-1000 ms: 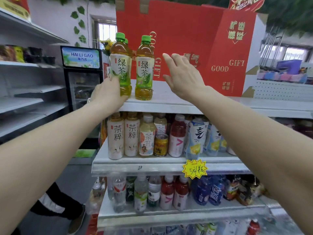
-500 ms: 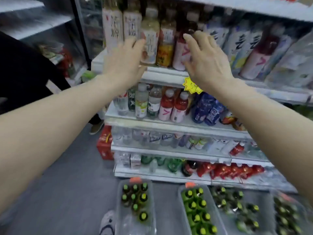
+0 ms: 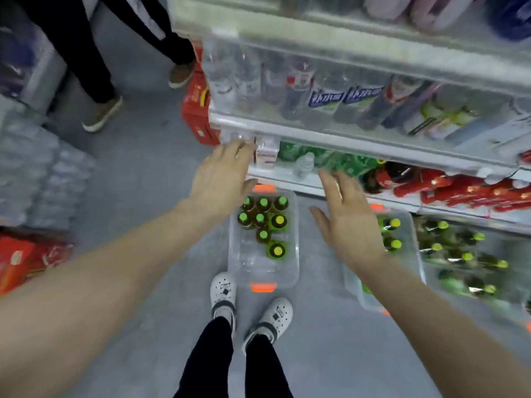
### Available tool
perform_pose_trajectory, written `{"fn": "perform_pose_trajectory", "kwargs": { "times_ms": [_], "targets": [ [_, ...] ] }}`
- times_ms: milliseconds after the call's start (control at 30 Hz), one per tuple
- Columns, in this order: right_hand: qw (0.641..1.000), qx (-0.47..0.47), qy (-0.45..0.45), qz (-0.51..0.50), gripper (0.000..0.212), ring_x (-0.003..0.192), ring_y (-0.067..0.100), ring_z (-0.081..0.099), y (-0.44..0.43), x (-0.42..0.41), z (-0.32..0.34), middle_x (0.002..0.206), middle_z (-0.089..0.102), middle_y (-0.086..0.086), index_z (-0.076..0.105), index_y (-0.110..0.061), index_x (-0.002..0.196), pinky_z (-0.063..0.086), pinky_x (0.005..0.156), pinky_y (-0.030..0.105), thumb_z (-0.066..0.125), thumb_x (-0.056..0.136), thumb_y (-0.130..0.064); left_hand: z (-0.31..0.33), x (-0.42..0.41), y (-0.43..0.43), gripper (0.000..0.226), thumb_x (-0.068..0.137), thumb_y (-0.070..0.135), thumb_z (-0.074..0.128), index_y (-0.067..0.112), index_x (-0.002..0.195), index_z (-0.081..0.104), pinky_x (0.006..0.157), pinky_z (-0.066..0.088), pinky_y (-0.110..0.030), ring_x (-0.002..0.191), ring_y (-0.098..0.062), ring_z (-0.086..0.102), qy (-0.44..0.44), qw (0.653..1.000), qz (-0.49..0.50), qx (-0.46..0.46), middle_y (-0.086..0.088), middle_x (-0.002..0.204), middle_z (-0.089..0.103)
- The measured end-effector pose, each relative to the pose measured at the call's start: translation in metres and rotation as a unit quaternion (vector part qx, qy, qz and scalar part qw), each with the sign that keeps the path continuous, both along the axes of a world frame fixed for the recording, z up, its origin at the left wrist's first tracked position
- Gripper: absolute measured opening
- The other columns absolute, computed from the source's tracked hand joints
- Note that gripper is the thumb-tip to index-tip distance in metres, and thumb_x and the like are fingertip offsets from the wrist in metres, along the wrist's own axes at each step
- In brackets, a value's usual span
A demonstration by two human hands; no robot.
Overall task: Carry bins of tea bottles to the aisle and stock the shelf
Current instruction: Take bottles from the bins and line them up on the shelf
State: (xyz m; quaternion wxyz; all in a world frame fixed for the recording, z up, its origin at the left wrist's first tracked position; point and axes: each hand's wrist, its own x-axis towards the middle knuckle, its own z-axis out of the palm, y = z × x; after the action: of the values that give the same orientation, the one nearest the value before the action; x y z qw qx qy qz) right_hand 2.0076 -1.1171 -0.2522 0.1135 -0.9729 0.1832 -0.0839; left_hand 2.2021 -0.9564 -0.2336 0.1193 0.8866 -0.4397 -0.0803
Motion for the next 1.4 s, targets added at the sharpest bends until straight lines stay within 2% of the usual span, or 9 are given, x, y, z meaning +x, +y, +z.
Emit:
{"fn": "perform_pose_trajectory", "kwargs": {
  "times_ms": [200,433,667,833,933,1067,1167,1300,1400],
  "targets": [
    [0.989,0.095,0.105,-0.042,0.068,0.113,0.045,0.058,0.043,-0.015,-0.189,0.133,0.055,0.026,0.046,0.0,0.143,0.055,0.084,0.051,0.074,0.087,-0.026,-0.2,-0.026,0.051,0.062,0.075,0.012,0.081,0.002,0.131,0.057,0.085,0.053,-0.05,0.111,-0.045,0.058,0.095,0.992,-0.019,0.083,-0.022,0.129,0.057],
    [0.958,0.173,0.219,-0.058,0.065,0.101,0.043,0.061,0.073,0.007,-0.361,0.118,0.062,0.021,0.053,-0.003,0.134,0.053,0.081,0.047,0.078,0.078,-0.024,-0.371,-0.042,0.087,0.071,0.061,0.018,0.089,-0.002,0.123,0.061,0.096,0.048,-0.053,0.117,-0.045,0.058,0.066,0.984,-0.102,0.131,-0.026,0.127,0.059],
    [0.937,0.182,0.296,-0.04,0.077,0.127,0.037,0.047,0.083,0.042,-0.459,0.142,0.045,0.015,0.033,-0.014,0.151,0.042,0.103,0.046,0.07,0.087,-0.033,-0.475,-0.054,0.105,0.079,0.074,0.025,0.082,0.004,0.142,0.048,0.115,0.028,-0.053,0.143,-0.042,0.033,0.054,0.976,-0.12,0.176,-0.024,0.15,0.041],
    [0.948,0.197,0.242,-0.063,0.056,0.108,0.042,0.058,0.085,0.049,-0.483,0.127,0.057,0.019,0.047,-0.009,0.138,0.05,0.085,0.047,0.068,0.089,-0.025,-0.488,-0.058,0.107,0.086,0.092,0.034,0.062,0.011,0.157,0.012,0.12,0.004,-0.052,0.153,-0.032,0.006,0.037,0.97,-0.102,0.215,-0.017,0.163,0.015],
    [0.958,0.207,0.189,-0.061,0.043,0.09,0.043,0.063,0.08,0.048,-0.48,0.108,0.066,0.02,0.057,-0.003,0.121,0.05,0.07,0.043,0.073,0.084,-0.015,-0.481,-0.058,0.105,0.087,0.092,0.037,0.06,0.013,0.158,0.008,0.119,0.0,-0.053,0.153,-0.031,0.006,0.046,0.973,-0.096,0.206,-0.017,0.163,0.015],
    [0.952,0.26,0.124,-0.101,0.03,0.08,0.036,0.064,0.069,0.051,-0.444,0.09,0.068,0.014,0.059,-0.004,0.114,0.038,0.066,0.028,0.07,0.091,-0.021,-0.466,-0.052,0.096,0.088,0.085,0.037,0.071,0.005,0.153,0.025,0.12,0.022,-0.053,0.145,-0.034,0.03,0.1,0.978,-0.081,0.164,-0.019,0.154,0.035],
    [0.935,0.328,0.092,-0.096,0.03,0.083,0.028,0.063,0.065,0.055,-0.405,0.093,0.067,0.009,0.058,-0.01,0.114,0.043,0.069,0.026,0.062,0.094,-0.032,-0.454,-0.044,0.087,0.09,0.08,0.039,0.078,0.002,0.149,0.034,0.115,0.033,-0.049,0.134,-0.034,0.045,0.198,0.975,-0.034,0.094,-0.018,0.146,0.046],
    [0.897,0.421,0.1,-0.093,0.022,0.083,0.006,0.058,0.062,0.069,-0.364,0.097,0.061,-0.001,0.056,-0.016,0.114,0.042,0.068,0.007,0.059,0.098,-0.031,-0.432,-0.034,0.08,0.096,0.076,0.051,0.079,0.019,0.152,0.03,0.103,0.041,-0.035,0.127,-0.024,0.051,0.338,0.939,-0.009,0.059,-0.006,0.144,0.051],
    [0.859,0.489,0.095,-0.117,0.019,0.085,-0.002,0.063,0.064,0.078,-0.353,0.096,0.063,-0.009,0.057,-0.019,0.113,0.049,0.072,0.01,0.059,0.099,-0.031,-0.417,-0.038,0.074,0.086,0.075,0.045,0.082,0.028,0.146,0.035,0.085,0.045,-0.026,0.104,-0.011,0.058,0.403,0.913,0.055,0.029,0.004,0.127,0.062]
  ]
}}
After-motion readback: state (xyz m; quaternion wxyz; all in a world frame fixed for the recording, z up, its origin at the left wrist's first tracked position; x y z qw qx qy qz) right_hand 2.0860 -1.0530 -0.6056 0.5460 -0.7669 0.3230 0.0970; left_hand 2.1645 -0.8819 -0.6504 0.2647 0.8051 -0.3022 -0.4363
